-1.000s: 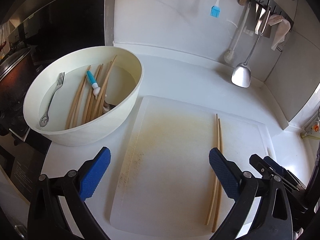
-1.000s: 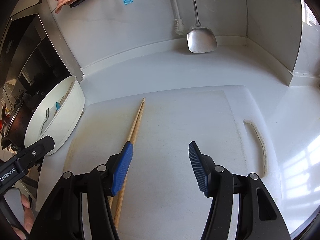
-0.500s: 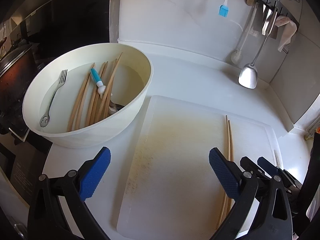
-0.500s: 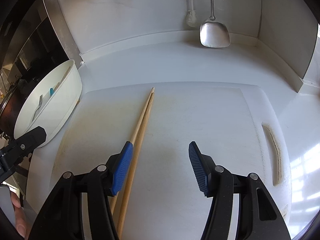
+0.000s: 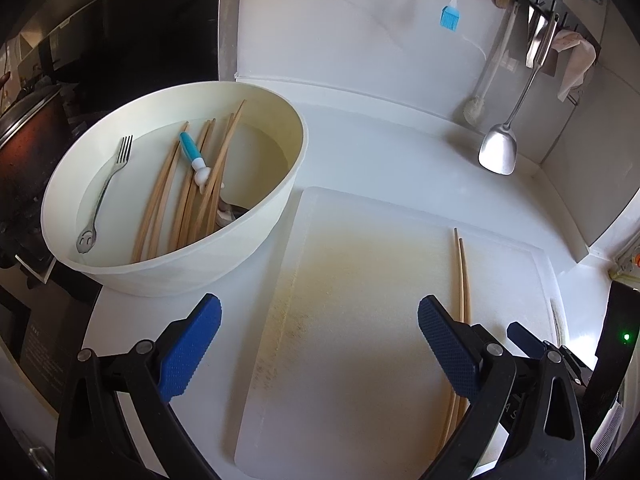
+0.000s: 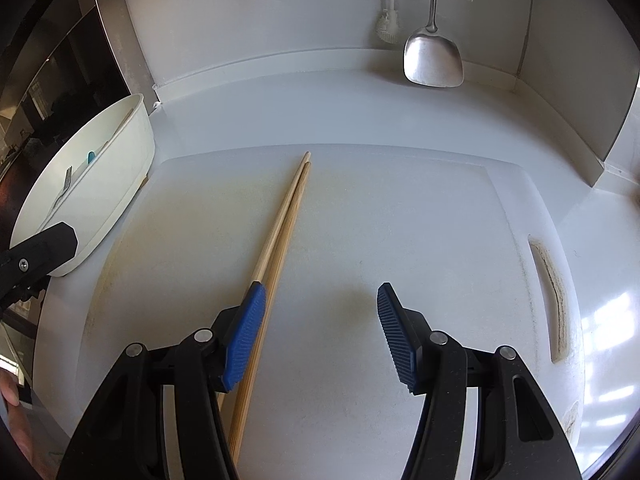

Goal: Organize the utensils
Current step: 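Lower both open tools toward the last two chopsticks on the board, then close the right tool on a chopstick while the left tool closes on the other chopstick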

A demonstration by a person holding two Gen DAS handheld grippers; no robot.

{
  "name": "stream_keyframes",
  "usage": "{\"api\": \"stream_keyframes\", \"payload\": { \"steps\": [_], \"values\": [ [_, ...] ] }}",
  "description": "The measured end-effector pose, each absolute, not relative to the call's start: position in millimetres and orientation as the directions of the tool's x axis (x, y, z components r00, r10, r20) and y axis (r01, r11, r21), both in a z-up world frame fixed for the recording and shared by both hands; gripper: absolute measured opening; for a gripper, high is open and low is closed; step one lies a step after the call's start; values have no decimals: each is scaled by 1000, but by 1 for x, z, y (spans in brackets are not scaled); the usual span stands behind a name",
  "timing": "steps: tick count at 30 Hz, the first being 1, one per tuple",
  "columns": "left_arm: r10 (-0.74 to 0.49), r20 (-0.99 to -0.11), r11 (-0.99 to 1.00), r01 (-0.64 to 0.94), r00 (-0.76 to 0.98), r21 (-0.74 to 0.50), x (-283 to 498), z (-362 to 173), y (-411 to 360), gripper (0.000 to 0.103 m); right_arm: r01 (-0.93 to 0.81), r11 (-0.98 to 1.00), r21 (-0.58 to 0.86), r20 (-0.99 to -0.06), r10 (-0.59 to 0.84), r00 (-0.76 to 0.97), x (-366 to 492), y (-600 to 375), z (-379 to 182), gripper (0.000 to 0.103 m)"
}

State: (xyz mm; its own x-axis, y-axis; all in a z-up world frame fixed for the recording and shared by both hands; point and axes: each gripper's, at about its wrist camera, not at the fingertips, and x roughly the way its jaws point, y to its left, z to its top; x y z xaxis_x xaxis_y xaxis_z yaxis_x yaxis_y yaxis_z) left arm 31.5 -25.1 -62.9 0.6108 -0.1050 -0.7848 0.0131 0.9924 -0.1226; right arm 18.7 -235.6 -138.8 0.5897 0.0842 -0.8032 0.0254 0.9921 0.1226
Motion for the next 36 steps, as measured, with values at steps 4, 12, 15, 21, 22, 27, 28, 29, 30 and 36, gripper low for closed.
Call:
{"api": "stream_keyframes", "payload": {
  "steps": [4, 12, 15, 21, 22, 27, 28, 29, 30, 36],
  "values": [
    [-108, -786, 992, 16, 609, -125, 32, -63, -26, 97, -7, 997, 82, -801, 70, 594, 18, -227, -142, 56],
    [-121, -790, 992, 36, 601, -125, 30, -65, -34, 97, 26, 998, 48, -796, 23, 605, 16, -237, -145, 56],
    [-137, -795, 990, 51, 591, -133, 31, -67, -41, 97, 44, 998, 37, -794, 3, 607, 15, -245, -145, 56],
    [-173, -789, 985, 113, 590, -132, 32, -78, -65, 97, 76, 997, 33, -782, -21, 622, 9, -264, -147, 56],
    [-178, -787, 984, 122, 591, -131, 33, -80, -69, 97, 75, 997, 28, -779, -25, 626, 7, -265, -147, 56],
    [-201, -789, 978, 165, 581, -127, 37, -98, -88, 97, 74, 997, 31, -763, -24, 646, 1, -272, -150, 55],
    [-202, -791, 977, 170, 577, -125, 38, -101, -91, 97, 73, 997, 36, -762, -20, 647, 0, -273, -151, 55],
    [-203, -794, 977, 175, 573, -123, 39, -104, -94, 97, 75, 996, 37, -761, -21, 649, -1, -274, -151, 55],
    [-205, -796, 976, 180, 570, -122, 40, -106, -96, 97, 78, 996, 33, -760, -26, 650, -2, -274, -151, 55],
    [-198, -804, 974, 205, 560, -97, 44, -110, -106, 97, 91, 995, 36, -763, -31, 646, -4, -278, -151, 55]
  ]
}}
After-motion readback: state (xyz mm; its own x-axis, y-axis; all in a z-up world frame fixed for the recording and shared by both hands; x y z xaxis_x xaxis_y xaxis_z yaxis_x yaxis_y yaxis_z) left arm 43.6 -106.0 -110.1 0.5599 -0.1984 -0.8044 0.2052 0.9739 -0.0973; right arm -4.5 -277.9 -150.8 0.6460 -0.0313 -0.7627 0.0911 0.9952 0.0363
